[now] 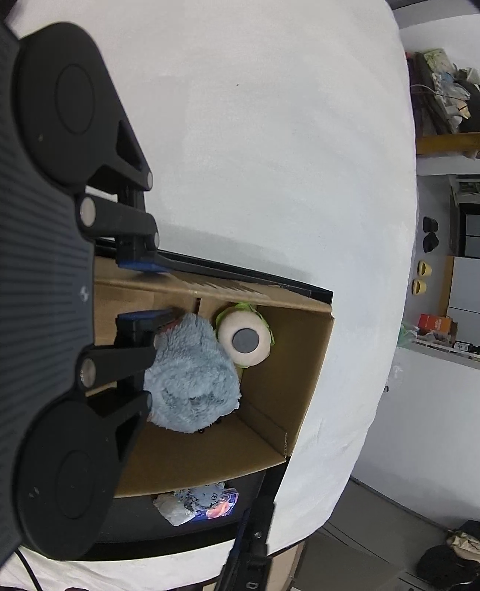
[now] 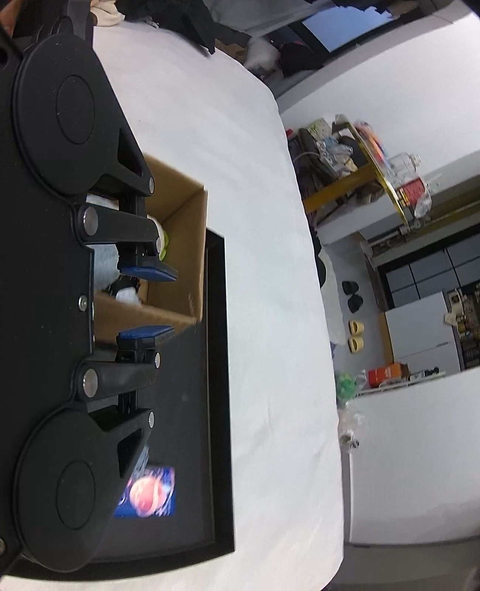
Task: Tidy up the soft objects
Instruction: 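Grasp the black-and-white item with the right tool and lower it into the box, then move the right tool to the white plastic-wrapped item and close on it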
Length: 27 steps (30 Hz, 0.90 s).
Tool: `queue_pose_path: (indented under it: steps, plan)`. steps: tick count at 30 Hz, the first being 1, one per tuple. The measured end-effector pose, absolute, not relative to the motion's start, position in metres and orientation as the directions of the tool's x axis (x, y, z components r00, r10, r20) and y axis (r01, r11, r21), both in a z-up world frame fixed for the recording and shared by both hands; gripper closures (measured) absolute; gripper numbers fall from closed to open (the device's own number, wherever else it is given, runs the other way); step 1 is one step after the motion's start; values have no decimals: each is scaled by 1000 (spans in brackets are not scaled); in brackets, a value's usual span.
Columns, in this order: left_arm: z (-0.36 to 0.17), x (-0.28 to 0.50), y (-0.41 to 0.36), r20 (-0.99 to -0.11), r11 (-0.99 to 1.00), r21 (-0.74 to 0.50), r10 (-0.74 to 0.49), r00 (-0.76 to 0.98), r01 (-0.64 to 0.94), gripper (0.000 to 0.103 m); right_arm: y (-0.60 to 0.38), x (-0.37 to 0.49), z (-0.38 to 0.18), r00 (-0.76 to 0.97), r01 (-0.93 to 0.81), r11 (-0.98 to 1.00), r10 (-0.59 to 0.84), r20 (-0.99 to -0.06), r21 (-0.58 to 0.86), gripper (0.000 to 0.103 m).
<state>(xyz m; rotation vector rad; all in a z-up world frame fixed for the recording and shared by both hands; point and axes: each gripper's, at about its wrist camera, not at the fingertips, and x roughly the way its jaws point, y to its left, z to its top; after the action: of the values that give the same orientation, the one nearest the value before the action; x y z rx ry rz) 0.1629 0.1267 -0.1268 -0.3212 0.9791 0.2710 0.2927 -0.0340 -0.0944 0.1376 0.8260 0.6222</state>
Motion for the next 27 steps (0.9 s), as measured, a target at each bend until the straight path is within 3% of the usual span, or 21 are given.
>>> queue_pose_path:
  steps: [3,5,10,13,17,21,27]
  plan:
    - [-121,164,123,-843,923,-126,93,530,-363,65,-47,294,-99,513,-438,826,555,-655,356,70]
    - [-116,163,120,-837,922,-115,110,536,-369,51,-56,294,-101,520,-426,834,543,-659,351,60]
    - [-106,162,106,-823,927,-90,136,551,-363,42,-79,296,-109,528,-389,853,516,-674,348,57]
    - [-105,163,98,-822,927,-87,140,552,-365,35,-96,295,-116,541,-363,867,495,-680,342,46]
    - [-109,162,90,-814,923,-75,162,558,-377,31,-114,294,-128,556,-343,880,472,-684,328,29]
    - [-116,161,89,-817,912,-82,170,551,-402,30,-124,293,-146,557,-331,889,455,-695,317,24]
    - [-120,161,86,-809,897,-68,206,550,-437,30,-126,287,-171,571,-324,904,422,-704,279,25]
